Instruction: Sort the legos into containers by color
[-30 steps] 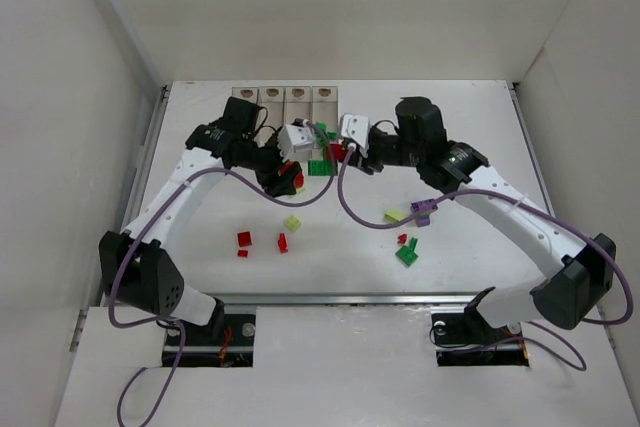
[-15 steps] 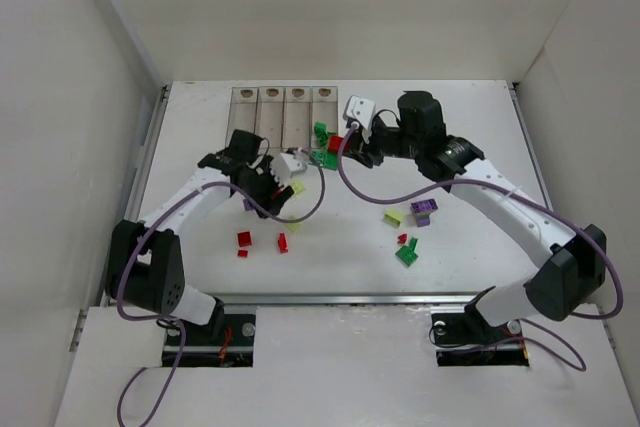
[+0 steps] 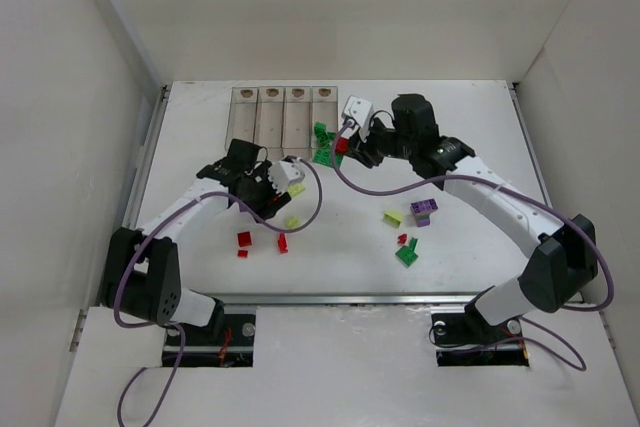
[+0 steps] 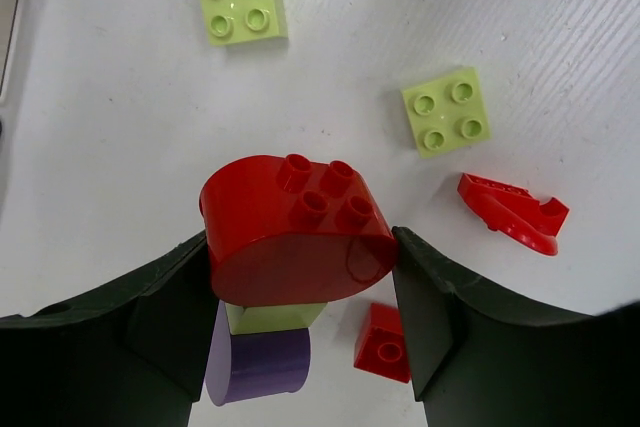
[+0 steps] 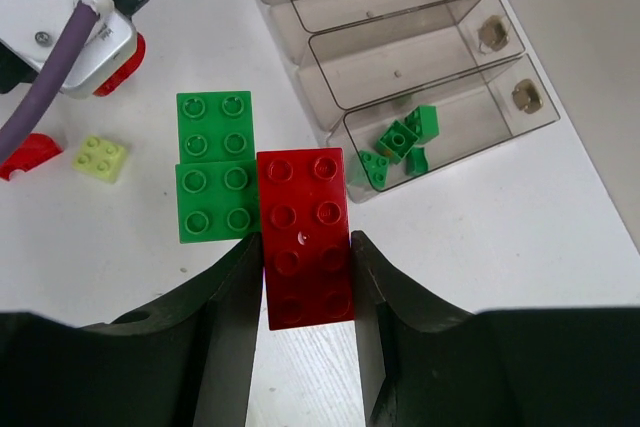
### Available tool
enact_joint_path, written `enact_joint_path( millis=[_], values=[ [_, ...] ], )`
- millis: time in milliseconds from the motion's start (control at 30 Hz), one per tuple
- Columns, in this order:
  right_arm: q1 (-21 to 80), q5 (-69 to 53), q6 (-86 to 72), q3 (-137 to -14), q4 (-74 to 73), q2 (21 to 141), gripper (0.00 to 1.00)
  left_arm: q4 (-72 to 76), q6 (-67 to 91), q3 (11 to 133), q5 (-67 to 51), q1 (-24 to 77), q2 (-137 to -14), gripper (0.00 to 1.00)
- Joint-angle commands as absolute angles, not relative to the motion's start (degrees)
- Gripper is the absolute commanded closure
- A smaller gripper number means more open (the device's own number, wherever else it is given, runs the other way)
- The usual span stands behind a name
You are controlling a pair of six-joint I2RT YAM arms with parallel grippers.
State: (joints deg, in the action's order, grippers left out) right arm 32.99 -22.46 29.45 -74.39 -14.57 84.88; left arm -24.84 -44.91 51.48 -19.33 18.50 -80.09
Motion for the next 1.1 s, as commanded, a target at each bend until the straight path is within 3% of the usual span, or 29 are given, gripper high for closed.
enact_joint_path(
  millis=[0,200,300,400,633,833,933,1067],
  values=[
    [32.8,-22.1,28.2,-74.4,-11.1,84.4,1.0,-25.0,-44.6,54.7,-21.4,18.1,-78.5,0.55],
    [32.8,-22.1,28.2,-73.9,-11.1,83.8,1.0,-28.3,-45.2,59.1,-27.0,18.1,-74.5,0.3],
    [32.8,-22.1,28.2,-73.9,-11.1,83.8,1.0,-28.3,-45.8,59.7,-28.6,18.1,-73.8,0.06],
    [32.8,-22.1,28.2,-73.9,-11.1,83.8,1.0,-28.8,-46.3,60.3,-29.2,18.1,-73.8,0.0],
    [32.8,-20.9,26.5,-73.9,-11.1,81.6,1.0,-25.4,-35.0,69.7,-36.9,18.1,-69.0,0.0],
    [34.8,-17.4,24.6,-75.1,-8.8,78.3,1.0,-8.0,-8.8,70.0,-28.5,18.1,-63.6,0.0],
    [37.3,-14.7,24.1,-76.6,-8.8,78.8,1.0,-5.9,-3.5,69.0,-39.5,18.1,-64.4,0.0],
    [38.4,-12.9,23.5,-78.0,-8.3,78.8,1.0,-12.4,0.3,78.2,-46.1,18.1,-70.4,0.0]
  ],
)
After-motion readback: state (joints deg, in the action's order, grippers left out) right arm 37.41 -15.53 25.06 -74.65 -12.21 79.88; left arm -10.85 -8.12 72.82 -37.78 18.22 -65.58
